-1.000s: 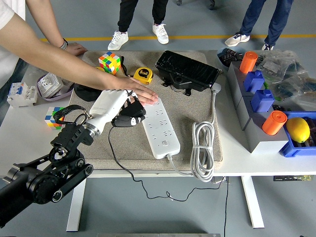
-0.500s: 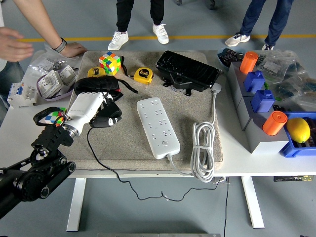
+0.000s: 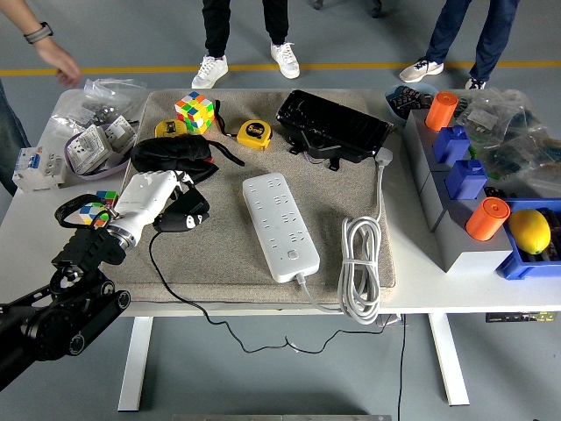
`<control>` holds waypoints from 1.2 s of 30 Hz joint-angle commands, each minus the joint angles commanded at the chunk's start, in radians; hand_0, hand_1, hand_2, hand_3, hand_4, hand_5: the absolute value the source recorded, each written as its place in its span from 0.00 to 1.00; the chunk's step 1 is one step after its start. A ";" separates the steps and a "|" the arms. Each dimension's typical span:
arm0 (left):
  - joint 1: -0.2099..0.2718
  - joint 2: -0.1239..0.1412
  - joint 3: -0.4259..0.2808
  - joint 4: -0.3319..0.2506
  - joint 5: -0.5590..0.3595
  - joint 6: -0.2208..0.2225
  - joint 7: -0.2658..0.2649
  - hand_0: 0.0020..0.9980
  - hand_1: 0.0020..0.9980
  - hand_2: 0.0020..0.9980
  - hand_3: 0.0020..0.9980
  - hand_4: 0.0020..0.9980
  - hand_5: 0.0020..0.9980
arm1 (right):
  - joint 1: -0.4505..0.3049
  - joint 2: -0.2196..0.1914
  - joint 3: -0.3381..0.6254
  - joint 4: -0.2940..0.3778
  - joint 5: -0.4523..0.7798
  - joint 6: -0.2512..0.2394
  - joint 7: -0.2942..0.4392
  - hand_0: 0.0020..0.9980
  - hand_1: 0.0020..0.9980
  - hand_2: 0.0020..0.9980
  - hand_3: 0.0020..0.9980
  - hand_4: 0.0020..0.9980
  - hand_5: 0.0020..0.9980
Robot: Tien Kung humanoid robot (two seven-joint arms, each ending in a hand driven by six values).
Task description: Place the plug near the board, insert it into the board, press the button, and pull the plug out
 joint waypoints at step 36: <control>0.128 -0.016 -0.241 -0.043 -0.658 -0.083 -0.324 0.71 0.77 0.80 0.80 1.00 0.69 | 0.009 0.006 -0.004 -0.007 0.014 0.002 -0.005 0.60 0.59 0.54 0.55 0.80 0.22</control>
